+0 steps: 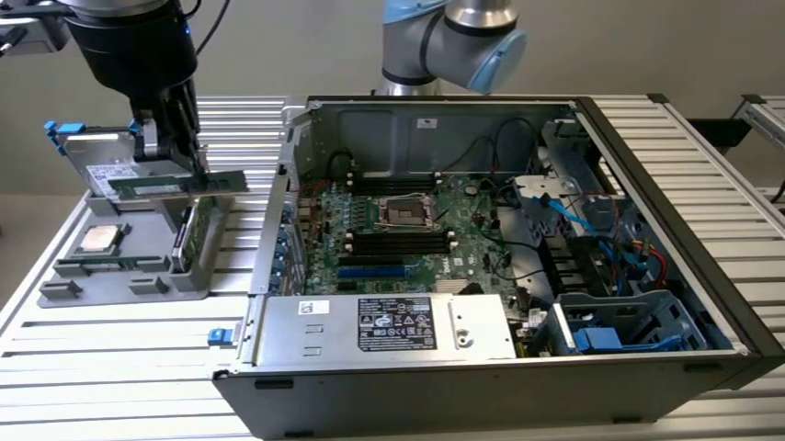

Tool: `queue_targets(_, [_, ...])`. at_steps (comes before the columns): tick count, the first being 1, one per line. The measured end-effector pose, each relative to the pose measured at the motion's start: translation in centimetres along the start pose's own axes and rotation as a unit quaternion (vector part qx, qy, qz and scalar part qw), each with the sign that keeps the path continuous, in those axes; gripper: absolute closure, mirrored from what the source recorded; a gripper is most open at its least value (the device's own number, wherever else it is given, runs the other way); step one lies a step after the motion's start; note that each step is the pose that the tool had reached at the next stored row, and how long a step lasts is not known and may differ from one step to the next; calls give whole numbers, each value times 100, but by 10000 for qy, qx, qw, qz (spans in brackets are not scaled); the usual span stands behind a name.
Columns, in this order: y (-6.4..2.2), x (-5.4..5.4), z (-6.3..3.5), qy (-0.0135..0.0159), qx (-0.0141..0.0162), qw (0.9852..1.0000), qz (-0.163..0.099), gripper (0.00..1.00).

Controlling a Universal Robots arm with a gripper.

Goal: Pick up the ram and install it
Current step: 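Pick up the ram and move it above insertion slot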

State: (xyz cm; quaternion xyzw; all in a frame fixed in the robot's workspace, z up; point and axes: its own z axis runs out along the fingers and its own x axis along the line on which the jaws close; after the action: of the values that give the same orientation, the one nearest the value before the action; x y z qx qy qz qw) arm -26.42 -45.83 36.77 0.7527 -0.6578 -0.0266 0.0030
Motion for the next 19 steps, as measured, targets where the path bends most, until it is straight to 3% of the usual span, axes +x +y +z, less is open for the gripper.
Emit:
queue_targets(10, [-330, 42, -86, 0, 1, 10000, -1, 87])
queue_targets(19, [-688, 89, -152, 0, 0, 10000, 0, 87])
